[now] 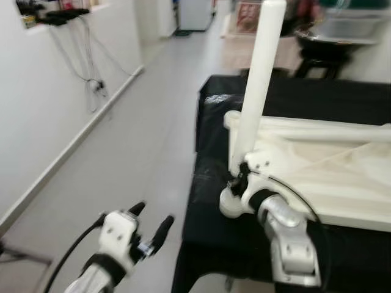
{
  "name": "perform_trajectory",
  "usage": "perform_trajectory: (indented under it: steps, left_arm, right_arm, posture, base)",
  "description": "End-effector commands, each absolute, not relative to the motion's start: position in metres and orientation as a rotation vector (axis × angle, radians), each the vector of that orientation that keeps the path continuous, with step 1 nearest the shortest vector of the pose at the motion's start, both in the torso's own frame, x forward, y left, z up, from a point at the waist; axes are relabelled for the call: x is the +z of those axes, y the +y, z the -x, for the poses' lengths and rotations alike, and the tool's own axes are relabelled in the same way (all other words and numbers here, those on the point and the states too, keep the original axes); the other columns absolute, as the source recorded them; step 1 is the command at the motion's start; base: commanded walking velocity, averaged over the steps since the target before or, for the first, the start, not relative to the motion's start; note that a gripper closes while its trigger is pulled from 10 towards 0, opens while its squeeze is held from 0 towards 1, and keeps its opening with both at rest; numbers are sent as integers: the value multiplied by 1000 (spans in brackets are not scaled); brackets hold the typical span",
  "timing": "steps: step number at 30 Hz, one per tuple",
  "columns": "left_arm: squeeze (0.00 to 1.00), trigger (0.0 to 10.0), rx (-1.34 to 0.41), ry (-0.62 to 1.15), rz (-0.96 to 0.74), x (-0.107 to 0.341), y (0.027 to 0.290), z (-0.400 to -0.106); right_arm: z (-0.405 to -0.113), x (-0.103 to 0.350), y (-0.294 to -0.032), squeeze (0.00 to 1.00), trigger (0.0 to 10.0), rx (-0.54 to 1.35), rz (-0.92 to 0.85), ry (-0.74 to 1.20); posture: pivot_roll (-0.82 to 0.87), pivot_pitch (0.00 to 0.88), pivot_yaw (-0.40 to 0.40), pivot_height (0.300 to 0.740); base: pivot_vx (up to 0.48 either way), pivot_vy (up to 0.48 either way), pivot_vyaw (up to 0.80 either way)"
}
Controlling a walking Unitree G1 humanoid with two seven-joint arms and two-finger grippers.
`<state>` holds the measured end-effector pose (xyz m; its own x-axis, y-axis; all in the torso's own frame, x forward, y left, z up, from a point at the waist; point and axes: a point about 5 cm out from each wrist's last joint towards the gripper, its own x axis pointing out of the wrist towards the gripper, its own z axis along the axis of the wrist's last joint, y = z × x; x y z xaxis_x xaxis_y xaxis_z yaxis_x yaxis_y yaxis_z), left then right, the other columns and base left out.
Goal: Building children table
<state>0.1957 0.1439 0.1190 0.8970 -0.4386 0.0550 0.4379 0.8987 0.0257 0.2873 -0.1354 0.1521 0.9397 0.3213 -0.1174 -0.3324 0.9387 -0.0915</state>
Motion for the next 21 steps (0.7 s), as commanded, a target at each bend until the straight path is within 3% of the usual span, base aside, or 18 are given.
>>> perform_trajectory:
  steps: [1,2,3,7,8,10,11,14,19,20,21]
  left_arm:
    - [0,10000,-473,-36,-8,116,145,-196]
    - [0,10000,-477,-35,-7,116,145,-197]
    - [0,10000,-469,-38,-3,117,147,-198]
    - [0,10000,-464,-40,0,117,147,-199]
    - [0,10000,-458,-44,4,117,148,-200]
    - [0,10000,-463,-48,3,118,148,-204]
    - [0,10000,-463,-48,3,118,148,-204]
    - [0,10000,-500,-38,-3,118,146,-207]
    - [0,10000,-510,-34,-4,118,146,-208]
    - [0,10000,-537,-26,-5,117,145,-208]
    - [0,10000,-555,-20,-3,116,144,-208]
  right_arm:
    - [-278,128,-142,0,0,299,147,209]
    - [-285,128,-138,0,0,317,152,204]
    - [-291,128,-130,0,9412,353,167,213]
    - [-294,129,-124,0,10000,372,179,224]
    - [-302,133,-111,1000,10000,451,151,195]
    - [-317,150,-87,1000,10000,615,32,122]
    - [-317,150,-87,1000,10000,615,32,122]
    - [-330,174,-72,1000,10000,864,-54,15]
    - [-331,177,-71,1000,10000,916,-67,8]
    - [-341,179,-73,0,10000,979,-32,9]
    - [-350,179,-74,0,10000,1045,11,21]
  posture:
    - [-27,71,8,740]
    - [-20,66,4,740]
    - [-11,63,1,740]
    - [-9,62,0,740]
    - [-2,56,-6,740]
    - [4,48,-5,740]
    - [4,48,-5,740]
    - [17,39,-6,740]
    - [17,39,-6,740]
    - [36,25,-11,740]
    - [38,20,-9,740]
  base:
    - [0,0,0]
    - [0,0,0]
    - [0,0,0]
    - [0,0,0]
    - [0,0,0]
    - [0,0,0]
    - [0,0,0]
    - [0,0,0]
    - [0,0,0]
    - [0,0,0]
    - [0,0,0]
